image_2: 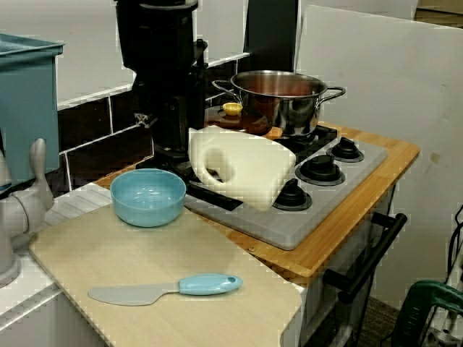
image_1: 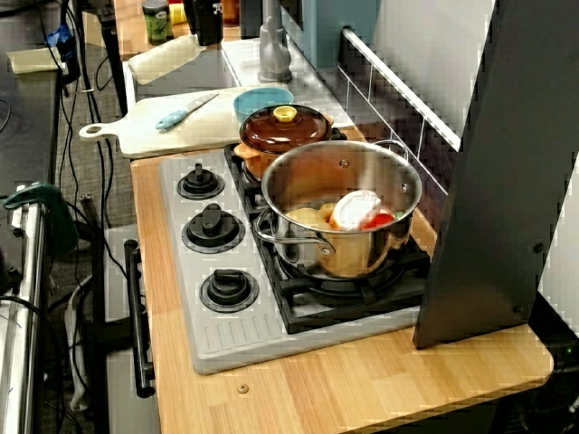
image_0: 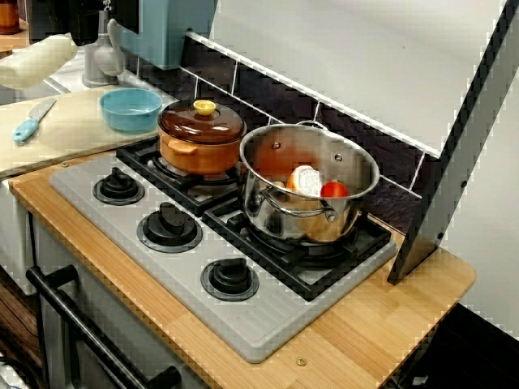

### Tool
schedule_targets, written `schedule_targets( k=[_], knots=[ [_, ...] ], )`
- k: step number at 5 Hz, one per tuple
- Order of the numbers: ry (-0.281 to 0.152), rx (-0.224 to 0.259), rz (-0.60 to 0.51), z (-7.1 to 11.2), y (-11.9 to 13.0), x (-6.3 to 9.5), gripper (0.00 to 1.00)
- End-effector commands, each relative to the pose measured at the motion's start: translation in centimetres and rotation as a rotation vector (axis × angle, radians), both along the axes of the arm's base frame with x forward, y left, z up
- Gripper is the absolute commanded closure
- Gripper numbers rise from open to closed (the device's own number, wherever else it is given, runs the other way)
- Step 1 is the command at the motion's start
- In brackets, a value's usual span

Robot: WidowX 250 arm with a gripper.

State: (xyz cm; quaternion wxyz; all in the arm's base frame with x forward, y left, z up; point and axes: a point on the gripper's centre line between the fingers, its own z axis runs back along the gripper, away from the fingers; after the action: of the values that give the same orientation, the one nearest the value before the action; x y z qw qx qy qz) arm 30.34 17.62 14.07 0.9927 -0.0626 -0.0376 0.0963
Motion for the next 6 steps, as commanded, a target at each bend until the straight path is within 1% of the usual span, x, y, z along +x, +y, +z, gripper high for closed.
schedule_targets(
  k=[1, 2, 4, 5, 6],
  knots=[
    [-0.115, 0.049, 0.074, 3.9, -1.5, -0.6, 1.00],
    [-0.111, 0.051, 0.080, 4.1, -1.6, -0.5, 1.00],
    [-0.140, 0.085, 0.117, 5.1, -2.1, -0.5, 1.00],
    [-0.167, 0.124, 0.167, 5.6, -2.4, -0.6, 1.00],
    [-0.184, 0.157, 0.196, 5.8, -2.6, -0.7, 1.00]
  ],
)
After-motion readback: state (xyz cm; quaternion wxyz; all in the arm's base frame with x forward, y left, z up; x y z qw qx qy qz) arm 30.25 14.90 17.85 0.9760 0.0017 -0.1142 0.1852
